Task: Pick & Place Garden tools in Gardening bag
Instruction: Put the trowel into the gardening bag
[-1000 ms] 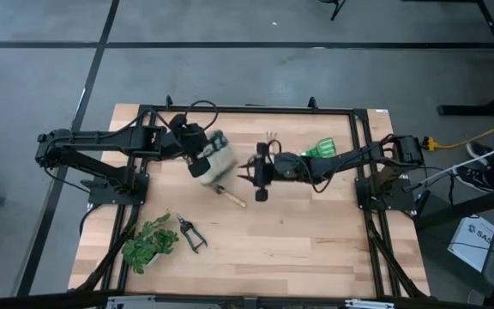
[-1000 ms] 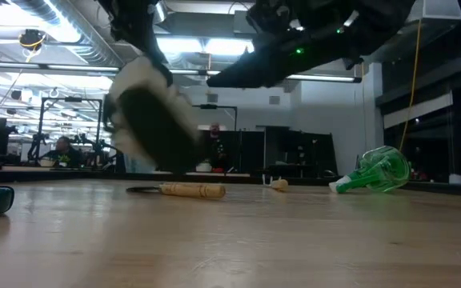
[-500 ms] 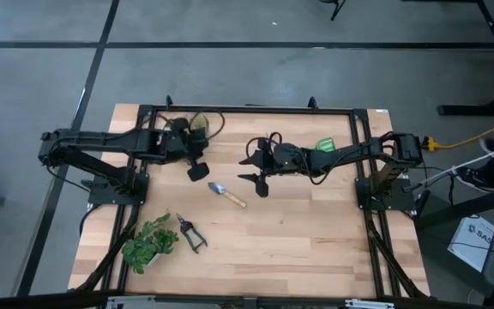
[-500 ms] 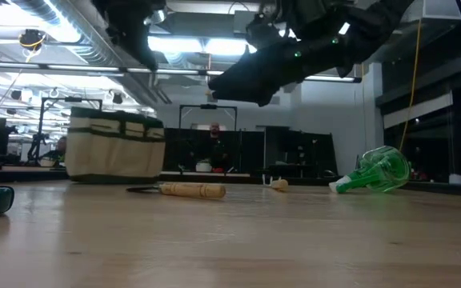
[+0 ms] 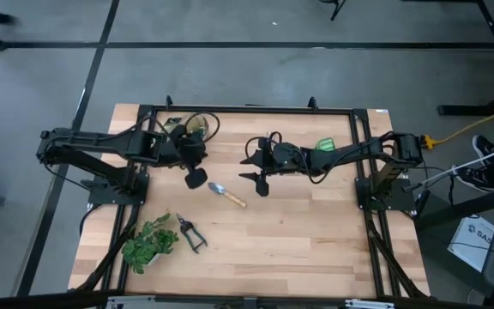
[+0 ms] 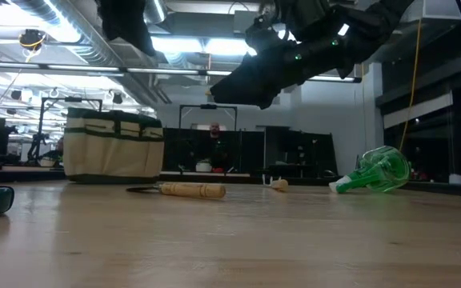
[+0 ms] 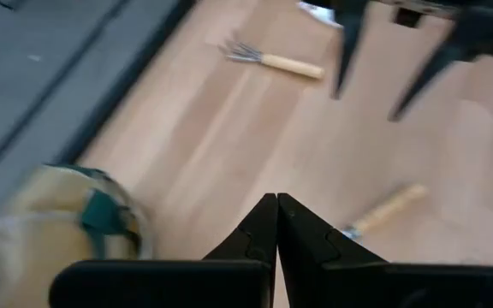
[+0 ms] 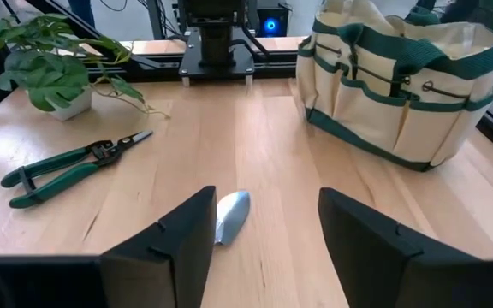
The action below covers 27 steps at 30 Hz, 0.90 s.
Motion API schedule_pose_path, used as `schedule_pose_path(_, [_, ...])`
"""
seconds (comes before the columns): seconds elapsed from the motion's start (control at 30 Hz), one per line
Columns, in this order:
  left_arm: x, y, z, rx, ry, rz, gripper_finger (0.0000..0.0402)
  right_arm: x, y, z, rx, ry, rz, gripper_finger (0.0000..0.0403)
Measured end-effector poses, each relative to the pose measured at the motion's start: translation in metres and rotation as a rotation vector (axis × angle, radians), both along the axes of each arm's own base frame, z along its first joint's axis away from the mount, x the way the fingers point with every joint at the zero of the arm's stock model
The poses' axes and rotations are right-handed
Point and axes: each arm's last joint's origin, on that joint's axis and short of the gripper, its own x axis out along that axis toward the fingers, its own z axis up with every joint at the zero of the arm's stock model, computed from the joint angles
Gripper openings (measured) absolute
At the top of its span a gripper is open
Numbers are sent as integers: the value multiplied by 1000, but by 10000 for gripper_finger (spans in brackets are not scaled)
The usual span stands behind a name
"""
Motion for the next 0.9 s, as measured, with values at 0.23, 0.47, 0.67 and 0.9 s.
schedule_pose_path(0.23, [1, -15, -2, -39, 5, -71, 20, 0, 0, 0, 0, 0, 0, 208])
schedule_pose_path(0.47, [0, -24, -1, 5, 7, -103, 64, -2, 0, -4, 10, 40, -3, 208])
schedule_pose_path(0.67, [0, -34, -2, -59, -7, -135, 114, -11, 1, 9, 27, 67, -9, 208])
schedule_pose_path(0.9, [1, -54, -6, -80, 4, -187, 136, -37, 8, 31, 38, 181, 5, 208])
